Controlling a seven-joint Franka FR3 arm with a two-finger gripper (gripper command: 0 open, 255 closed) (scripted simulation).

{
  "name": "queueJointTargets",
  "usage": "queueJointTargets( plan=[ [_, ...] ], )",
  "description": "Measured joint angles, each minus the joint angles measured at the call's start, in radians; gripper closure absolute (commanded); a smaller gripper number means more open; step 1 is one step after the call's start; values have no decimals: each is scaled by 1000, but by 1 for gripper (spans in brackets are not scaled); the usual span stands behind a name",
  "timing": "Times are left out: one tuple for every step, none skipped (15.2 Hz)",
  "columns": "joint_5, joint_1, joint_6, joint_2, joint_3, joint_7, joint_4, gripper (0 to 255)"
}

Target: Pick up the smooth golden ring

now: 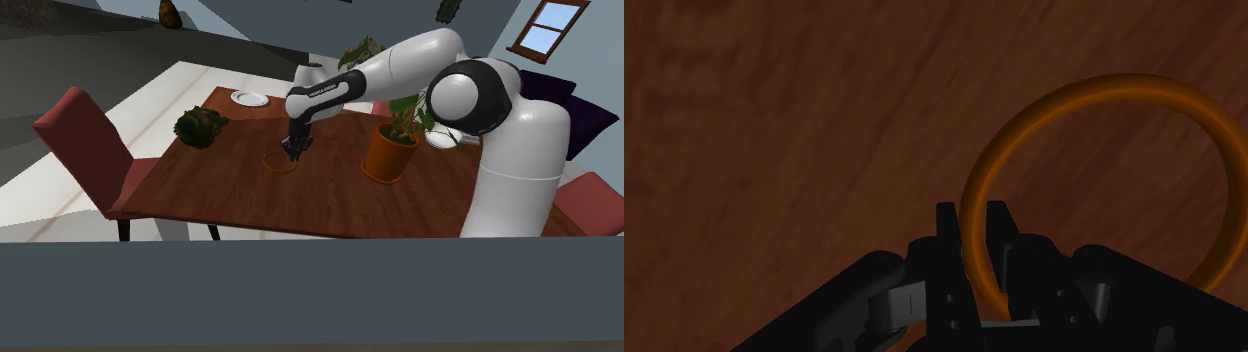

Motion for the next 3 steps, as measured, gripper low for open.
queueJointTargets(
  plan=[
    [0, -1, -10, -8, 0, -1, 2, 255],
    [1, -1, -22, -15, 0, -1, 7, 255],
    [1, -1, -29, -20, 0, -1, 9, 255]
  ],
)
